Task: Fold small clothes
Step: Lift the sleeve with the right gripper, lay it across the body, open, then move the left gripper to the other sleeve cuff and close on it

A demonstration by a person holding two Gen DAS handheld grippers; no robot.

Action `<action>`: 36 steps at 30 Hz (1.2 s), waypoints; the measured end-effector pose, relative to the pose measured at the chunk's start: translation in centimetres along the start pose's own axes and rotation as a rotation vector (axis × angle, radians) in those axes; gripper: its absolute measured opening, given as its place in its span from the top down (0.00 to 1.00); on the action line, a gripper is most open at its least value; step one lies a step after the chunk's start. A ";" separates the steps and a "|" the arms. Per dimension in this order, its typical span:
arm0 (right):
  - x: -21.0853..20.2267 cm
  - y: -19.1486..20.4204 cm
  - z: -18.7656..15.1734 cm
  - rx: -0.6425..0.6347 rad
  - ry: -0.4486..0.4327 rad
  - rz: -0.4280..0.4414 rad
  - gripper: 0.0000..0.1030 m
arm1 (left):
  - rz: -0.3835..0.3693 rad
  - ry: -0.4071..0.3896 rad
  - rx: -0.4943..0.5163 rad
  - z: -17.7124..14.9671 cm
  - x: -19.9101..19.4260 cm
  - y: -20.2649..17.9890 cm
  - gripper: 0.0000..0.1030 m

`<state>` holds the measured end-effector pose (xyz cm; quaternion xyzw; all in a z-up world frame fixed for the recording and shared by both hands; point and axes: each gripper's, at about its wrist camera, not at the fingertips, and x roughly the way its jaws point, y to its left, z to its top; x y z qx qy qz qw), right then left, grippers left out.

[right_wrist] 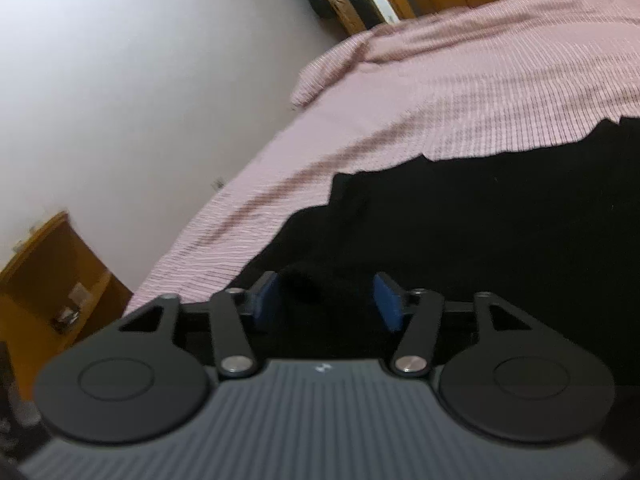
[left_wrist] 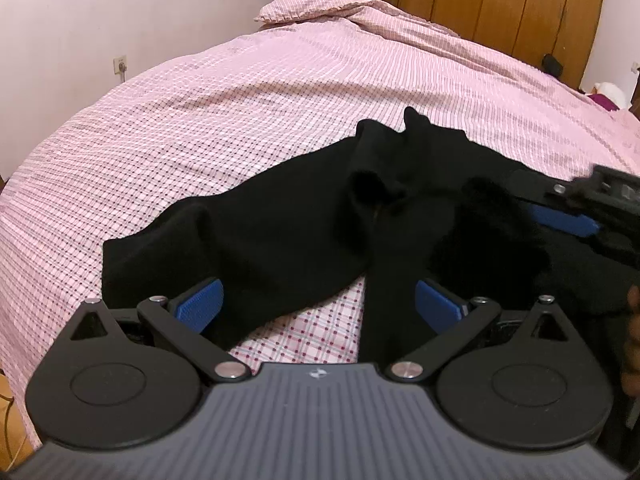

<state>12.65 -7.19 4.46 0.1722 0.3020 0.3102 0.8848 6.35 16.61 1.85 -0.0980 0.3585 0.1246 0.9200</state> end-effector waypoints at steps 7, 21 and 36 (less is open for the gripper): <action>-2.7 -2.3 -0.2 -0.056 -0.015 -0.056 0.41 | -0.027 -0.026 0.009 0.3 -0.7 -1.0 0.00; -11.1 -11.9 -1.3 -0.016 -0.086 -0.416 0.41 | -0.127 -0.050 0.047 1.3 0.4 -5.7 0.00; -13.0 -16.6 -2.9 -0.008 0.034 -0.497 0.44 | -0.040 0.026 0.117 1.3 6.2 -8.4 0.00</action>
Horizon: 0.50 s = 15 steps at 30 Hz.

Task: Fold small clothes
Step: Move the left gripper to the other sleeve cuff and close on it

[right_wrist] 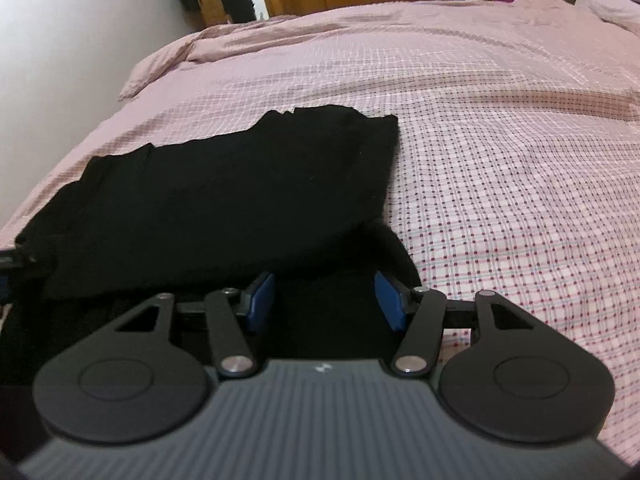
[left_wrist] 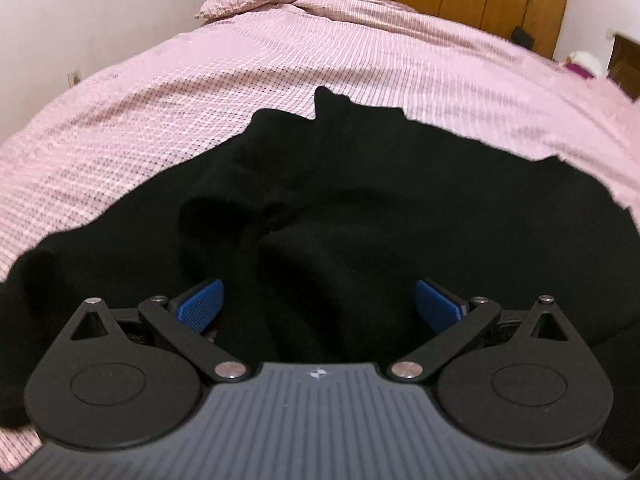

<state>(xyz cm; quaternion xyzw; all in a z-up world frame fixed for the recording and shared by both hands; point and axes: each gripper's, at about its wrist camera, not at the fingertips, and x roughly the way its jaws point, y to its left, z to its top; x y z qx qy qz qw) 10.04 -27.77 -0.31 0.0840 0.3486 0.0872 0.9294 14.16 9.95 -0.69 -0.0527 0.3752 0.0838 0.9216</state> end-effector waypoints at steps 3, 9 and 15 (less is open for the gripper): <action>-0.9 -1.1 1.5 0.056 -0.008 0.030 0.44 | 0.001 -0.016 0.028 -0.1 0.2 -0.2 0.01; 0.1 -3.1 5.7 0.057 -0.066 -0.041 0.42 | -0.034 -0.069 0.049 0.2 -0.2 -0.4 0.28; 5.7 -4.4 7.8 0.091 -0.036 -0.061 0.42 | -0.077 -0.078 0.048 0.0 -0.3 -0.4 0.33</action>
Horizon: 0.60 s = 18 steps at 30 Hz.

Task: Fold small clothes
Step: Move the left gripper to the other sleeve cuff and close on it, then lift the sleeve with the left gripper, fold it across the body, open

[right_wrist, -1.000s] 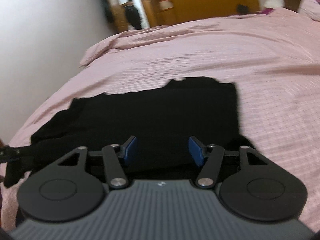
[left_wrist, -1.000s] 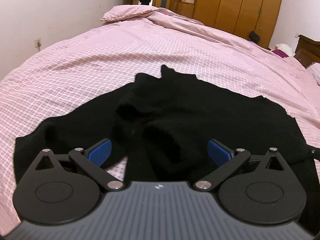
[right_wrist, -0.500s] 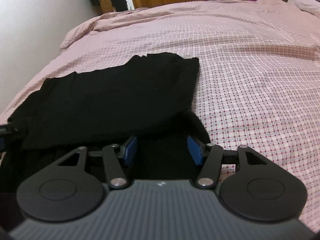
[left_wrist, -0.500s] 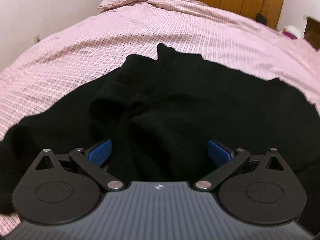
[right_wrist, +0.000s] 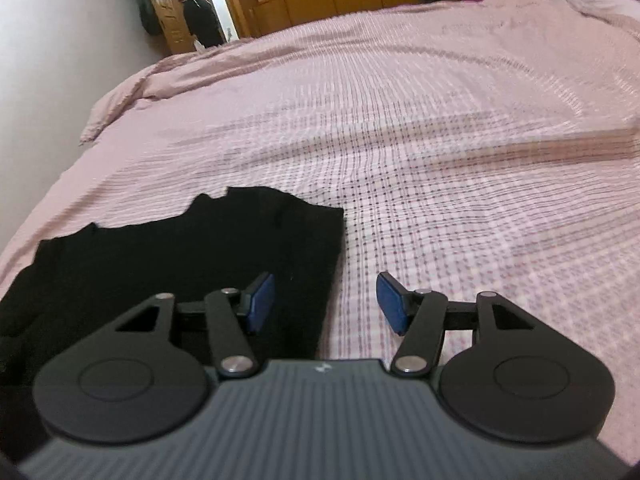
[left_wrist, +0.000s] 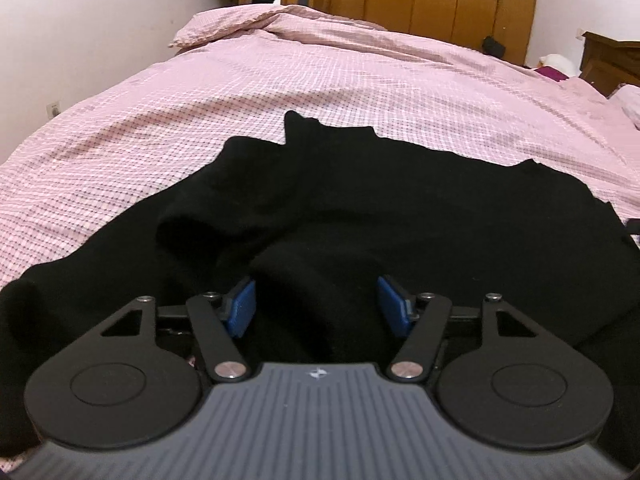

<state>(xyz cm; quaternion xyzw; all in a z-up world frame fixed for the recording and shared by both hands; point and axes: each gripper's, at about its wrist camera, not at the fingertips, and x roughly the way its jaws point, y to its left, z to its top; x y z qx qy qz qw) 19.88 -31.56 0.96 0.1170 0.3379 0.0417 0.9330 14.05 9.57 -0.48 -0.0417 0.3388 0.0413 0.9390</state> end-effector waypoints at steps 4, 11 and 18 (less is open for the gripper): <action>2.7 0.0 0.0 0.032 0.000 0.013 0.42 | 0.009 0.005 -0.017 0.0 0.9 0.4 0.33; 3.0 0.5 -0.3 0.034 -0.064 0.100 0.91 | -0.051 -0.037 -0.097 0.4 1.2 0.7 0.80; 1.6 1.4 0.0 -0.084 -0.228 -0.047 0.92 | 0.005 -0.178 0.051 2.0 0.8 -1.8 0.82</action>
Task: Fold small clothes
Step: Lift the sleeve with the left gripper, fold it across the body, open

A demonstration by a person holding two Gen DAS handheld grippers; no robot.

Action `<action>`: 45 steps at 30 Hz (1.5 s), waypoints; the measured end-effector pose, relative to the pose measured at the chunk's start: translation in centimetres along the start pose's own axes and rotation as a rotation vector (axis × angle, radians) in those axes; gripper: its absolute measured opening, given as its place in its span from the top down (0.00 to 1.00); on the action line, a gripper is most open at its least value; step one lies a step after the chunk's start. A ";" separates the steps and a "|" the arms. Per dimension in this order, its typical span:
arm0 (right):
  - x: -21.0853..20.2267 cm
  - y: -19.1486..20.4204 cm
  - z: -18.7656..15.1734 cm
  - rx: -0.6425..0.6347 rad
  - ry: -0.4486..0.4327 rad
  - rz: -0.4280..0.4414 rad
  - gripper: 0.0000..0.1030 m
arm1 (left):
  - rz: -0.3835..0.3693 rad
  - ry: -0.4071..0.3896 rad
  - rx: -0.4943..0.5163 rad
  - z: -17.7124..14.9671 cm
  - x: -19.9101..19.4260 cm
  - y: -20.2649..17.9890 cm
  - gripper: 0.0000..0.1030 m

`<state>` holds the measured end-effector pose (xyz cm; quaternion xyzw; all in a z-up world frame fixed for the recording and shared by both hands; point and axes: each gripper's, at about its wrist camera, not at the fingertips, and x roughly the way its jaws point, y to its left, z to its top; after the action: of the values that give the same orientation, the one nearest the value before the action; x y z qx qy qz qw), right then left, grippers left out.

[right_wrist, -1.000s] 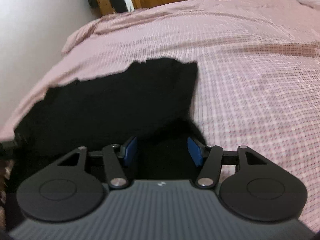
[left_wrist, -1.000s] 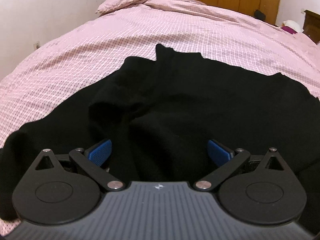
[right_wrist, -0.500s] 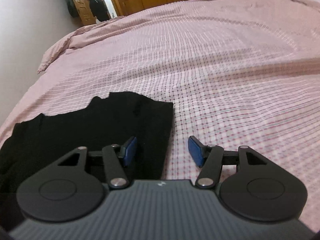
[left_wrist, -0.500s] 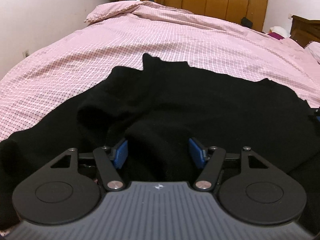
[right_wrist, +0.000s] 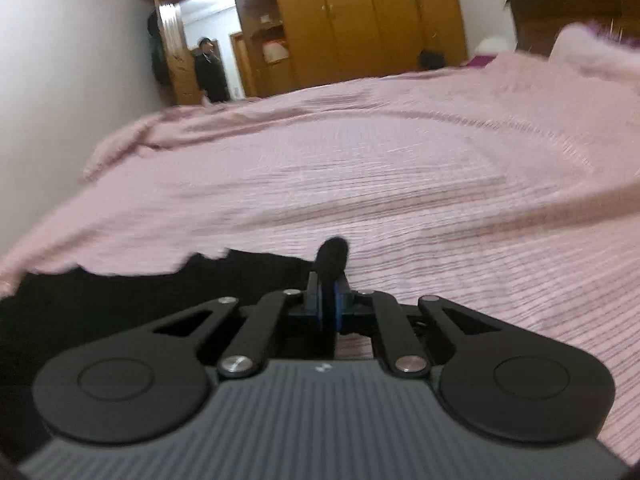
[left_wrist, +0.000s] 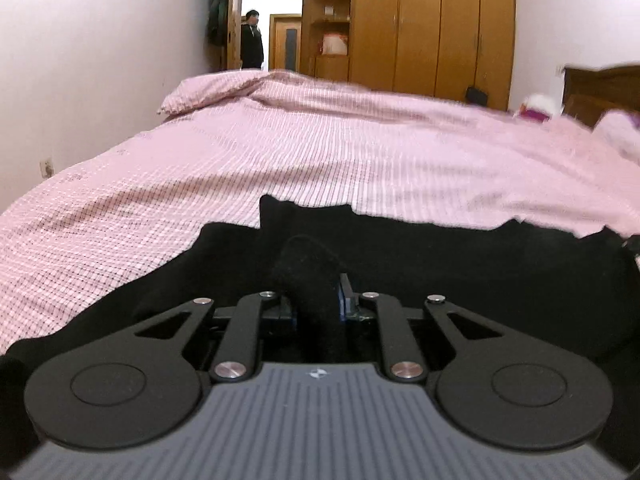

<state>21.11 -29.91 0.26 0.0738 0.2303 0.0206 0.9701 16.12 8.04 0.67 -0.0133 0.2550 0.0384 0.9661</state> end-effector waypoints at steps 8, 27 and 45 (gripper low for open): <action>2.4 -1.2 -1.2 0.044 0.109 -0.021 0.90 | 0.092 0.086 0.117 -2.2 3.8 -0.8 0.68; -9.8 2.0 -0.5 0.030 0.128 0.071 0.44 | 0.074 0.159 0.032 0.0 -5.5 3.7 0.58; -18.7 6.7 -4.7 0.080 0.162 0.145 0.44 | 0.233 0.227 0.112 -4.8 -11.3 10.6 0.35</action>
<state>2.21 -24.01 5.43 0.1268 0.3025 0.0874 0.9406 3.13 17.66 2.03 0.0660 0.3642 0.1341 0.9192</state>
